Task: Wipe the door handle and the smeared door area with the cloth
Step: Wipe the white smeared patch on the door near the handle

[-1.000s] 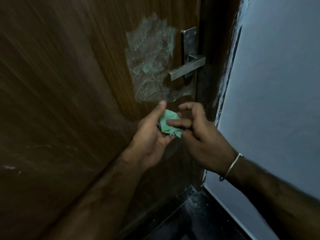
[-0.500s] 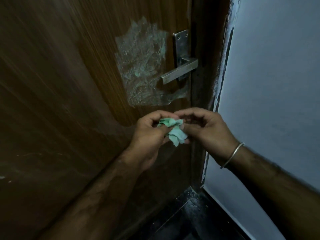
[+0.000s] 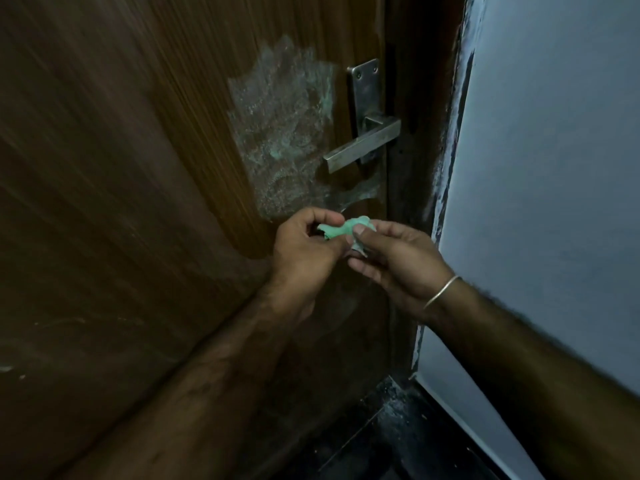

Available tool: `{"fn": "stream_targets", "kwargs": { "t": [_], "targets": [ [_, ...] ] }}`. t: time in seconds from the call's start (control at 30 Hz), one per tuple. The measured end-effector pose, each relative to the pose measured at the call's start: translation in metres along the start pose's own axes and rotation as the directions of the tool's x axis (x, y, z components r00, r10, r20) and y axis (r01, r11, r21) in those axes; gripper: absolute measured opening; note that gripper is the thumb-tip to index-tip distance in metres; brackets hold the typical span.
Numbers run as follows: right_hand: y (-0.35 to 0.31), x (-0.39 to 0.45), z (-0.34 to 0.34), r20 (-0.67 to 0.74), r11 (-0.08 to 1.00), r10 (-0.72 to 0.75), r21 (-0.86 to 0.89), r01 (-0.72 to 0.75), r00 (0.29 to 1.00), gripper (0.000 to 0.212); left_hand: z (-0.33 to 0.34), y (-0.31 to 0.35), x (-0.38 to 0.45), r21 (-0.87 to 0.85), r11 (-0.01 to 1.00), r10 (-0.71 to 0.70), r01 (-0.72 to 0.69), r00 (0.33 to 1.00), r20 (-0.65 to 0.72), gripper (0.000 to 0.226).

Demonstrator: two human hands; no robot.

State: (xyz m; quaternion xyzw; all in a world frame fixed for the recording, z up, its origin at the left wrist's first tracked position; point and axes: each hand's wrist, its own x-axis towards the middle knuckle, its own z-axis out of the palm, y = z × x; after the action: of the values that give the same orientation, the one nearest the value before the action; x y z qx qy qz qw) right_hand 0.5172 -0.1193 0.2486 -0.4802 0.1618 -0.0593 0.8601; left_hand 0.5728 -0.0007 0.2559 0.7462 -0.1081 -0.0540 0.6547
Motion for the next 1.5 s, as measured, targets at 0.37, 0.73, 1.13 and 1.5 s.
{"fn": "stream_targets", "kwargs": {
  "t": [0.37, 0.73, 1.13, 1.5],
  "targets": [
    [0.011, 0.066, 0.018, -0.281, 0.629, -0.74, -0.61, 0.482, 0.611, 0.01, 0.005, 0.008, 0.016, 0.087, 0.996, 0.046, -0.028, 0.978, -0.203, 0.017],
    [0.025, 0.082, 0.021, -0.339, 0.67, -0.728, -0.532, 0.517, 0.596, 0.019, 0.007, 0.031, 0.012, -0.076, 0.992, 0.089, -0.101, 0.986, -0.14, 0.015],
    [0.019, 0.089, 0.021, -0.397, 0.67, -0.736, -0.542, 0.507, 0.548, 0.019, 0.012, 0.039, 0.01, -0.058, 0.987, 0.142, -0.15, 0.983, -0.12, 0.014],
    [0.035, 0.08, 0.026, -0.334, 0.689, -0.702, -0.539, 0.484, 0.629, 0.016, -0.003, 0.035, 0.011, -0.014, 0.981, 0.19, -0.195, 0.967, -0.169, 0.01]
  ]
}}
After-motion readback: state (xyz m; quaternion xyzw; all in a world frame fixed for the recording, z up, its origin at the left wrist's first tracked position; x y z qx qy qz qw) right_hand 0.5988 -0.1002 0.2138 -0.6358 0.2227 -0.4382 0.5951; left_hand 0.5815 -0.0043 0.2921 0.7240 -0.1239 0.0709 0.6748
